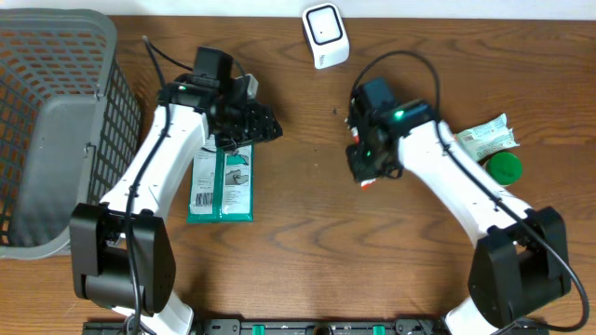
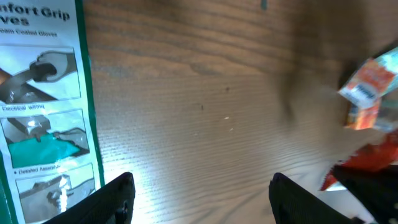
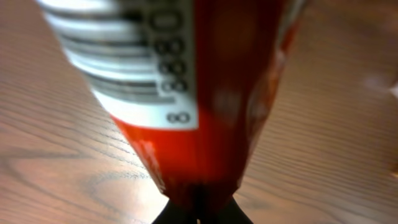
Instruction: Scan the item barcode
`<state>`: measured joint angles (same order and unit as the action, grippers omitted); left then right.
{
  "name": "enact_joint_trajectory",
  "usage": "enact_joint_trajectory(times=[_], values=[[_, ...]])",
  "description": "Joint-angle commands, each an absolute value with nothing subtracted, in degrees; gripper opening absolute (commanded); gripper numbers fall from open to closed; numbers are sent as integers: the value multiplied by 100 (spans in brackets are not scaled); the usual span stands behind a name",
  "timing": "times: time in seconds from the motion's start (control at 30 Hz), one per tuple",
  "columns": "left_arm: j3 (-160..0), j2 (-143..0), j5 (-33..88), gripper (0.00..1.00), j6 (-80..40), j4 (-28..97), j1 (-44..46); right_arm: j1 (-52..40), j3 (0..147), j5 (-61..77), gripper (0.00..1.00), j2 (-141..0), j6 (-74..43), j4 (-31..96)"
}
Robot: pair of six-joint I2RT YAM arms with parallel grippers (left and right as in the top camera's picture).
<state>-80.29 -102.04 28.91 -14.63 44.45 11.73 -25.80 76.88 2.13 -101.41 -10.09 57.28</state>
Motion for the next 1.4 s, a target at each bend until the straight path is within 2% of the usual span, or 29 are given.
enact_joint_trajectory(times=[0.0,0.03,0.13,0.2,0.33,0.4,0.43,0.5,0.57,0.6,0.7,1.0,1.03,1.37], values=[[-7994,-10254,2405,70,-1271,4493,1291,-2672,7516,23,28,-10138,-939,5583],[-7994,-10254,2386,70,-1264,4497,1310,-2672,7516,23,47,-10138,-937,5590],[-7994,-10254,2388,71,-1267,4497,1332,-2665,7516,23,86,-10138,-937,5583],[-7994,-10254,2388,71,-1267,4499,1332,-2668,7516,27,96,-10138,-937,5566],[-7985,-10254,2392,71,-1269,4499,1350,-2655,7516,27,99,-10136,-939,5570],[-7959,-10254,2392,67,-1269,4499,1409,-2624,7516,47,91,-10138,-1031,5588],[-7937,-10256,2392,61,-1269,4497,1446,-2611,7516,51,83,-10138,-1085,5603],[-7881,-10256,2392,49,-1271,4497,1562,-2576,7516,75,52,-10138,-1179,5660],[-7815,-10261,2392,35,-1269,4475,1712,-2506,7513,287,6,-10136,-1177,5704],[-7791,-10267,2392,29,-1269,4466,1780,-2453,7513,482,1,-10138,-1173,5730],[-7778,-10291,2394,21,-1273,4381,2012,-2255,7461,1153,1,-10136,-1109,5760],[-7778,-10326,2897,19,-1358,3520,2550,-1623,6486,3387,1,-10138,-541,4790],[-7778,-10353,2958,15,-1363,3446,2571,-1568,6320,3577,1,-10138,-502,4606],[-7778,-11109,3997,14,-1376,2851,2620,-1503,5625,3800,1,-10136,-506,3739]])
